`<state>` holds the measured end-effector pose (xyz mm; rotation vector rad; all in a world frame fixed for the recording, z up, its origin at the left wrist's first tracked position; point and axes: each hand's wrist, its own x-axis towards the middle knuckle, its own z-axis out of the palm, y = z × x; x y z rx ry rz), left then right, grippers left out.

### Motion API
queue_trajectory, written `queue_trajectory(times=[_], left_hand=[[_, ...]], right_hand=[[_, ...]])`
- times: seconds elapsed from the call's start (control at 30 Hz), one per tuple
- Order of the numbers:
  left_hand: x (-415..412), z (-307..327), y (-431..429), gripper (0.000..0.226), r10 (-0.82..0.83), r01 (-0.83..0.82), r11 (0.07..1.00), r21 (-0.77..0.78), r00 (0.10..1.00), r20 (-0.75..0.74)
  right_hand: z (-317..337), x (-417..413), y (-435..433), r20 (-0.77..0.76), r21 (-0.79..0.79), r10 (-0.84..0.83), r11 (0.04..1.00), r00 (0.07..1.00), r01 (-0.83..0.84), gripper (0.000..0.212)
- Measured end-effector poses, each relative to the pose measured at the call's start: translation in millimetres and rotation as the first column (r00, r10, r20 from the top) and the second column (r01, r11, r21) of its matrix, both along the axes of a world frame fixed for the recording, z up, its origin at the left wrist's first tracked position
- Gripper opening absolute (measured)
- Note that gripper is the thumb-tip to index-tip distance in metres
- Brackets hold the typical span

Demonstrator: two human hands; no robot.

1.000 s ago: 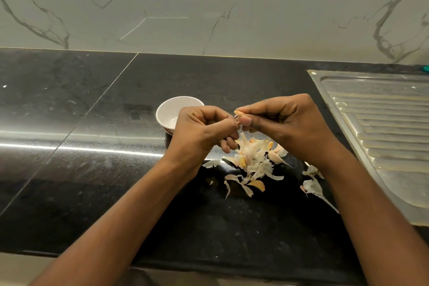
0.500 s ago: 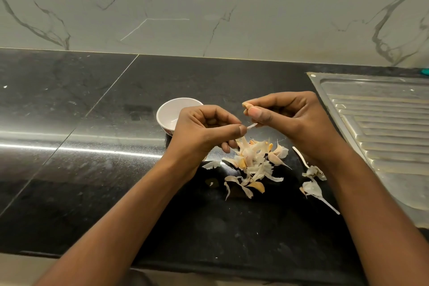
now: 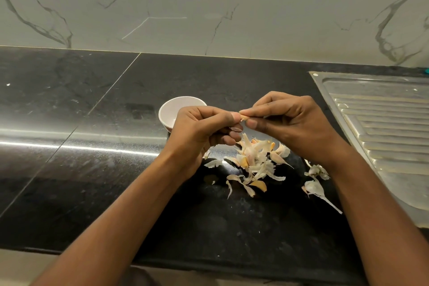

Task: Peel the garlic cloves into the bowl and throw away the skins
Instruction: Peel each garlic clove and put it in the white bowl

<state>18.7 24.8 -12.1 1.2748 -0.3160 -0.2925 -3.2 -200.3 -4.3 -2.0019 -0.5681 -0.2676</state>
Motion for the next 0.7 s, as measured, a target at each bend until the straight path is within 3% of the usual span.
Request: queue_trajectory(times=[0.23,0.7], left_hand=[[1.0,0.2,-0.6,0.008,-0.009,0.011,1.000,0.028,0.996,-0.090],[-0.1,0.1,-0.6,0.012,0.044,-0.043,0.993,0.106,0.999,-0.012]], right_hand=[[-2.0,0.9,1.5,0.034,-0.067,-0.010,0.998,0.999,0.013,0.025],[-0.9,0.0,1.9,0.027,-0.081,0.006,0.997,1.000,-0.003,0.021]])
